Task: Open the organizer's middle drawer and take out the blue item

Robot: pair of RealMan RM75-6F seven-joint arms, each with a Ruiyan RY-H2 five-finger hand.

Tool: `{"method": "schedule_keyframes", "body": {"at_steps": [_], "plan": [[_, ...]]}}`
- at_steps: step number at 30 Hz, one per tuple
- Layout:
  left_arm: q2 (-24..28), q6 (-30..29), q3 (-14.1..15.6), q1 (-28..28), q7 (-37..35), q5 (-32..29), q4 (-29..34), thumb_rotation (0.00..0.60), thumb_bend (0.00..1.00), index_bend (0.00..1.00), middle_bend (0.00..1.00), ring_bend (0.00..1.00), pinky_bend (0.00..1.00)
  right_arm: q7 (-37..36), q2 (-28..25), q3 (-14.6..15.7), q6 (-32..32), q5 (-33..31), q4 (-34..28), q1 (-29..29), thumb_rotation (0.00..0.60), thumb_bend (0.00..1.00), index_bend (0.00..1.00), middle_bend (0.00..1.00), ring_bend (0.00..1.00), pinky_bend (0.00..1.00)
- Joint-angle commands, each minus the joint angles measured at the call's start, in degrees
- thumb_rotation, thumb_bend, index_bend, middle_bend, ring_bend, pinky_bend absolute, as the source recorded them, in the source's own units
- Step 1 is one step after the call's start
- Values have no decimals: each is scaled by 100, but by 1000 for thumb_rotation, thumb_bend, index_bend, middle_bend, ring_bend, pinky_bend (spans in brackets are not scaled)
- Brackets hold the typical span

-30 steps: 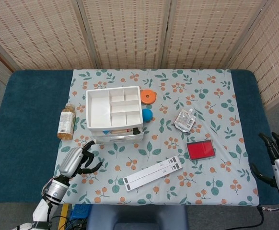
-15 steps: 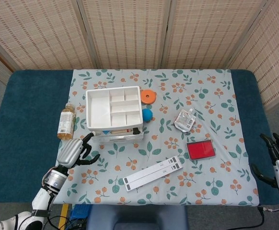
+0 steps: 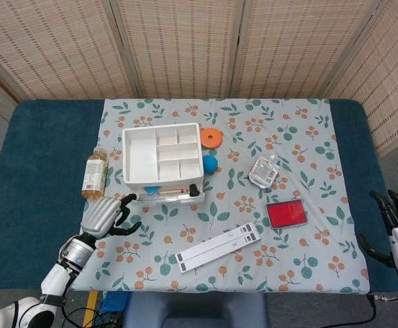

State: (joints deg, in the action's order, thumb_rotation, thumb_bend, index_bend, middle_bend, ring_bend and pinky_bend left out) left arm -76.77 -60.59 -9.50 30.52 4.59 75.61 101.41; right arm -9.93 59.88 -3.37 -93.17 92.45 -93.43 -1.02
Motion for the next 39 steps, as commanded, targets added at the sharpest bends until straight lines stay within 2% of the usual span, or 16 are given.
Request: {"method": "schedule_keyframes", "body": {"at_steps": [1,25,31,36,39], "plan": [[80,-4,52,10,30,64,35,600,297,341,881,1000,1000,6,-3,-5,7,-4,-7,-6,600,328,0,141,29,42],[660,-88,560,-96,45,613,571,600,297,389,882,1000,1000,45,-17,-11,7,-8,-50,-11,600,328,0,142,34,42],[697,-96,582,-88,17,640,615,600,297,351,882,1000,1000,48,-29,-18,-7,-20,-50,-3,600,328,0,142,36,42],[785,-223,614,-135,1,781,664,600,297,270,882,1000,1000,90,-98,-40,-33,-12,-95,-4,600,329,0,142,36,42],[686,-617,536,-233,138,966,505,600,297,273,885,1000,1000,122,-140,-63,-58,-5,-144,-7,600,328,0,142,36,42]]}}
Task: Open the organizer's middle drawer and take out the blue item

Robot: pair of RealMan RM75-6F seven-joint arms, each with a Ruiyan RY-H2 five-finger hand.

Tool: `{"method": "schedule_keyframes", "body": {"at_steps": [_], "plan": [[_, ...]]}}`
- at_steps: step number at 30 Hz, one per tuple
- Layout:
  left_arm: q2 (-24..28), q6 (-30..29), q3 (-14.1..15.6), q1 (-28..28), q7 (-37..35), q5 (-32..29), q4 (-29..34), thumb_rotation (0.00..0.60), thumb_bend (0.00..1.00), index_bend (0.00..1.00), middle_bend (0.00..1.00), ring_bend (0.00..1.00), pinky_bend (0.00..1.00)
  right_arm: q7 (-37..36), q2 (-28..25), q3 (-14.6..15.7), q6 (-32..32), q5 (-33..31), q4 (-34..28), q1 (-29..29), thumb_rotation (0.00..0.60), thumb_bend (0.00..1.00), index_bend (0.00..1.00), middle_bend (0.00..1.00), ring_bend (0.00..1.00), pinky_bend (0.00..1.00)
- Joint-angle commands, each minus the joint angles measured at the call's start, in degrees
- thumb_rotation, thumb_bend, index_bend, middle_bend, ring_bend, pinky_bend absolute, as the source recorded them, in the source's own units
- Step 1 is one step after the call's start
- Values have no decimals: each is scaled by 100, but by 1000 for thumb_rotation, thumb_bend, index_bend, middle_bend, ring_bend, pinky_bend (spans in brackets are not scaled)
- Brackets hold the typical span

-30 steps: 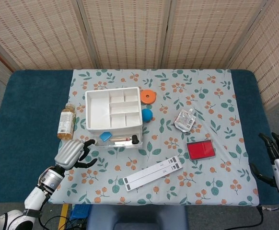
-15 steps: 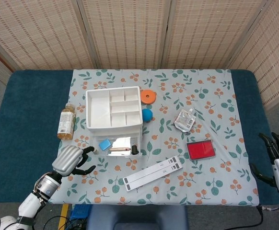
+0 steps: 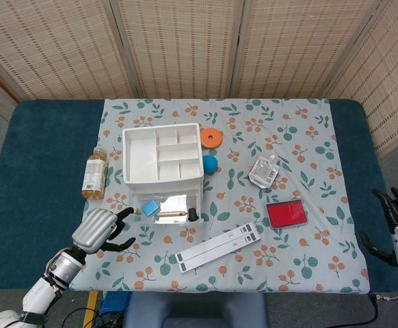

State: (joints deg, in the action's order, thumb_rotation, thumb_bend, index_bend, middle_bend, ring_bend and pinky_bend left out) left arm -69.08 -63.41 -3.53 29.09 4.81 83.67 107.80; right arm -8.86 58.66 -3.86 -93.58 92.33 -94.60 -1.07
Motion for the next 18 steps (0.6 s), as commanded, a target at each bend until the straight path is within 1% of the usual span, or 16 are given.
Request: {"method": "schedule_keyframes", "body": {"at_steps": [1,4,8,12,14,18], "plan": [[-133,-463,-88,-132,151,182,-172,600,297,278,886,1000,1000,20,-27,-19,-35,19,-47,-1,600,329,0,142,36,42],[-157,-733,-197,-148,46,401,-274,600,297,320,892,1000,1000,52,-87,-19,-57,40,-100,7,600,329,0,142,36,41],[20,-821,-362,68,8,896,-599,600,297,359,896,1000,1000,122,-223,-49,-87,73,-211,-2,600,329,0,142,36,42],[228,-646,-544,427,38,1231,-832,600,296,369,896,1000,1000,187,-350,-87,-129,143,-333,-27,600,329,0,142,36,42],[250,-554,-638,627,80,1375,-1009,600,296,373,896,1000,1000,216,-400,-103,-137,161,-380,-39,600,329,0,142,36,42],[214,-299,-711,1004,227,1631,-1386,600,278,383,896,1000,1000,239,-450,-103,-124,176,-434,-51,600,329,0,142,36,42]]}}
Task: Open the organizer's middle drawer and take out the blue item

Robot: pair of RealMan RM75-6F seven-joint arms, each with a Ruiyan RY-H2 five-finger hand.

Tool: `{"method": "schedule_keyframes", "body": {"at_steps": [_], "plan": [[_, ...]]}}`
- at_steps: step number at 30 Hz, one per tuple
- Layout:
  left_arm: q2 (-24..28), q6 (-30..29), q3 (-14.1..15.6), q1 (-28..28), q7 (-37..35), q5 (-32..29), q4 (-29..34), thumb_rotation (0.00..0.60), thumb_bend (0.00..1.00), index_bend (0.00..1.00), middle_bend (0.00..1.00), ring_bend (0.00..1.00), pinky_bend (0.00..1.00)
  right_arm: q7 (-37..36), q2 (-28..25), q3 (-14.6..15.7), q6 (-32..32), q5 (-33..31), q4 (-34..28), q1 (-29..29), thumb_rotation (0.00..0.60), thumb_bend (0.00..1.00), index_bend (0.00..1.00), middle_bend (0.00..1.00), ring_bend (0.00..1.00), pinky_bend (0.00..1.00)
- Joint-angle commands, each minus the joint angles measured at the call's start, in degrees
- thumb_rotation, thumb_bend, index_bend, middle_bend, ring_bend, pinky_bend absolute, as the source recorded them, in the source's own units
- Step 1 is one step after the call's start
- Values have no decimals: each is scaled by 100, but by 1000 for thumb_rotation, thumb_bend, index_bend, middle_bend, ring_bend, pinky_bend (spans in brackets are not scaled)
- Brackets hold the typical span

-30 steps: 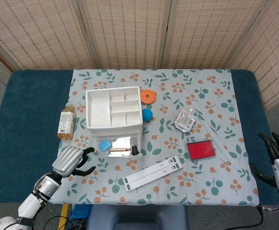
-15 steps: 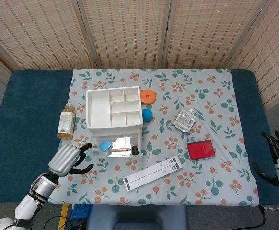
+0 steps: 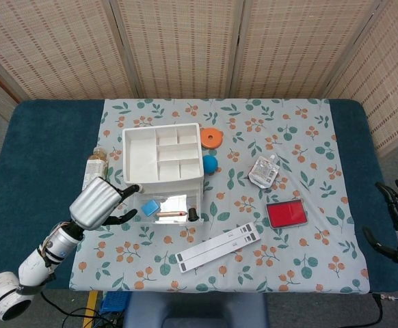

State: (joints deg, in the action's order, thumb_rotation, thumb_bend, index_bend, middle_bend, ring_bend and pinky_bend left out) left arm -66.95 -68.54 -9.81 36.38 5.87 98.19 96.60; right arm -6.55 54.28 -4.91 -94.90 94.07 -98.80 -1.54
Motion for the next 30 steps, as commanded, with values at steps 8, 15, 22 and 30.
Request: {"method": "schedule_keyframes", "body": {"at_steps": [8,15,22,30], "plan": [[-150,710,21,832,502,530,-718,600,156,374,896,1000,1000,23,1,38,40,-24,-17,13,600,328,0,142,36,43],[-228,1068,83,1104,1113,577,-887,600,142,309,896,1000,1000,11,26,59,47,-49,7,31,600,329,0,142,36,43],[-136,1513,102,1207,1748,219,-721,600,140,270,896,1000,1000,-20,62,80,96,-85,40,30,600,329,0,142,39,43],[34,1907,91,1360,2279,-115,-455,600,135,248,896,1000,1000,-17,70,86,105,-117,44,43,600,329,0,142,40,43]]}}
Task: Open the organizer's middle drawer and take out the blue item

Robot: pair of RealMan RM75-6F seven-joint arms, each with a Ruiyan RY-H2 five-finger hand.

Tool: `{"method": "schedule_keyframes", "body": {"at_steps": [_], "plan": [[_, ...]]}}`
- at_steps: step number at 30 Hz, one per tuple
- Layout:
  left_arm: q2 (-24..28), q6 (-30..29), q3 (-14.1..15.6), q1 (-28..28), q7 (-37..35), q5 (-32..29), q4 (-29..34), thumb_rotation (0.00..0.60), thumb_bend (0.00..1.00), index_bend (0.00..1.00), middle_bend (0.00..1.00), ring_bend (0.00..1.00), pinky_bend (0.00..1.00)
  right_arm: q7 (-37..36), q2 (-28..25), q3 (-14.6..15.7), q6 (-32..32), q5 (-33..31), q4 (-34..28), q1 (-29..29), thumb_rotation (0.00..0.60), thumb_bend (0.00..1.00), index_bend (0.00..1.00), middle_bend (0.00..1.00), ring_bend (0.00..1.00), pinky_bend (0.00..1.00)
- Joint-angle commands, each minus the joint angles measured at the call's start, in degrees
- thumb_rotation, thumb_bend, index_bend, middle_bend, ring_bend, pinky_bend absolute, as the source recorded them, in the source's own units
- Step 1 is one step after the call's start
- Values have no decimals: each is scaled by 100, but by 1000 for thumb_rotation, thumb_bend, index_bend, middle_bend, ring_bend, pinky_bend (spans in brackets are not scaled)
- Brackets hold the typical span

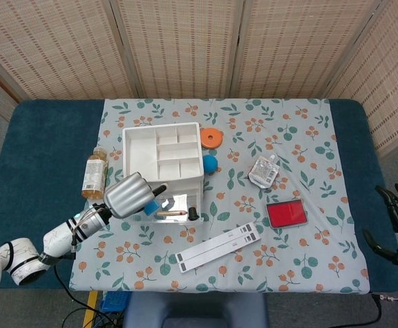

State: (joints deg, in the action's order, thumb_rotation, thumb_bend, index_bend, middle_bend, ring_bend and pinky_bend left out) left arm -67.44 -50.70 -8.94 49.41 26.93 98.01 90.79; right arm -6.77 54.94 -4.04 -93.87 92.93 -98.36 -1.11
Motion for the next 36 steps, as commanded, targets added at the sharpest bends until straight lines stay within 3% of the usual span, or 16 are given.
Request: {"method": "schedule_keyframes", "body": {"at_steps": [1,10,23,36], "plan": [[112,175,6,73,252,-135,173,600,135,245,896,1000,1000,6,10,0,4,-5,0,0,600,328,0,142,40,43],[296,581,3,213,835,-584,724,600,134,223,896,1000,1000,10,28,-2,1,-19,12,7,600,329,0,142,41,43],[270,874,43,479,1425,-843,864,600,134,208,896,1000,1000,-47,68,8,13,-58,89,24,600,328,0,142,42,43],[261,1190,7,774,2221,-1636,993,600,134,198,896,1000,1000,-120,95,3,30,-103,166,31,600,328,0,142,44,43]]}}
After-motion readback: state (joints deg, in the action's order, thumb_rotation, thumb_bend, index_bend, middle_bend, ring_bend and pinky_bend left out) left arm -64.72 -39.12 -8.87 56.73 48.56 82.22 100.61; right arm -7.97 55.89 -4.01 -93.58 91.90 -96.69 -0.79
